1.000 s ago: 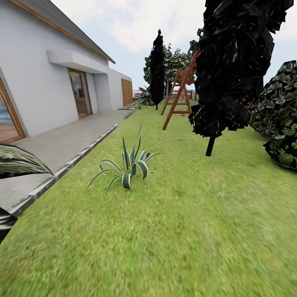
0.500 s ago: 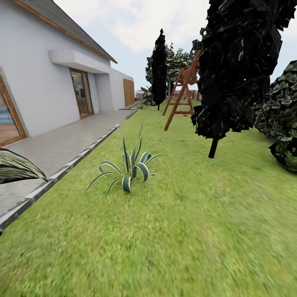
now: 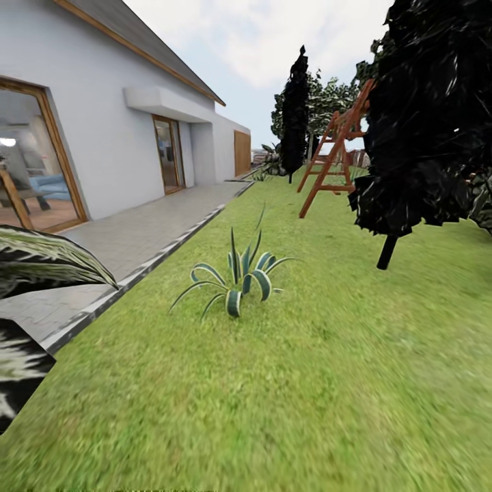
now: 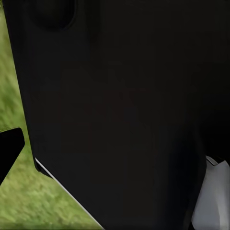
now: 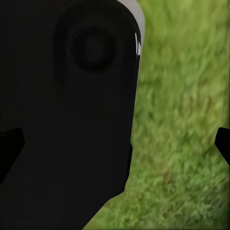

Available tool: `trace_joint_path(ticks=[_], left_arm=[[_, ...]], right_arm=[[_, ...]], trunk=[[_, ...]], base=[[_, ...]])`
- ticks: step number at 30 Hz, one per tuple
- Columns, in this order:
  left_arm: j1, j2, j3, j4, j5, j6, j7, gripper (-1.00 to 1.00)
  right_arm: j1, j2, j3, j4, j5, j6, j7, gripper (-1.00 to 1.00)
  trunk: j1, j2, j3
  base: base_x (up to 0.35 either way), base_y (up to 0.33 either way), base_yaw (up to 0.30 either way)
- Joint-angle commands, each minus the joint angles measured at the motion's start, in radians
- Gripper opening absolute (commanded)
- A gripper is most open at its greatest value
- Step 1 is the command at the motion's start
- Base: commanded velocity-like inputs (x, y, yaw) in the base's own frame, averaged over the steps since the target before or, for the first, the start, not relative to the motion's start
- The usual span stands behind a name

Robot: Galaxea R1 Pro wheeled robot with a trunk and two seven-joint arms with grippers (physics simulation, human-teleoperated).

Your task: Take the three Easter eggs out of the wicker basket on the lawn in the garden, then place them on the lawn next to a single tree (choose any tree) so that all three eggs are next to the same tree and none are left in the basket.

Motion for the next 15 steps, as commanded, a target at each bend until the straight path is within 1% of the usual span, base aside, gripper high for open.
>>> trace_joint_path(ticks=[1, 10, 12, 15], left_arm=[[0.001, 0.0, 0.0, -0.002, -0.001, -0.001, 0.002, 1.0], [0.0, -0.001, -0.001, -0.001, -0.001, -0.002, 0.001, 1.0], [0.001, -0.004, 0.0, -0.001, -0.001, -0.002, 0.001, 1.0], [0.001, -0.006, -0.001, -0.001, -0.002, -0.002, 0.001, 1.0]], right_arm=[[-0.001, 0.0, 0.0, 0.003, 0.008, -0.002, 0.0, 1.0], [-0.001, 0.0, 0.0, 0.002, 0.006, -0.002, -0.001, 1.0], [-0.001, 0.0, 0.0, 0.003, 0.006, -0.002, -0.001, 1.0], [-0.001, 0.0, 0.0, 0.003, 0.006, -0.003, -0.001, 1.0]], trunk=[[0.0, 0.0, -0.001], [0.0, 0.0, -0.001], [0.0, 0.0, -0.001], [0.0, 0.0, -0.001]], base=[[0.0, 0.0, 0.279], [0.0, -0.004, 0.281], [0.0, -0.152, 0.282], [0.0, -0.282, 0.283]])
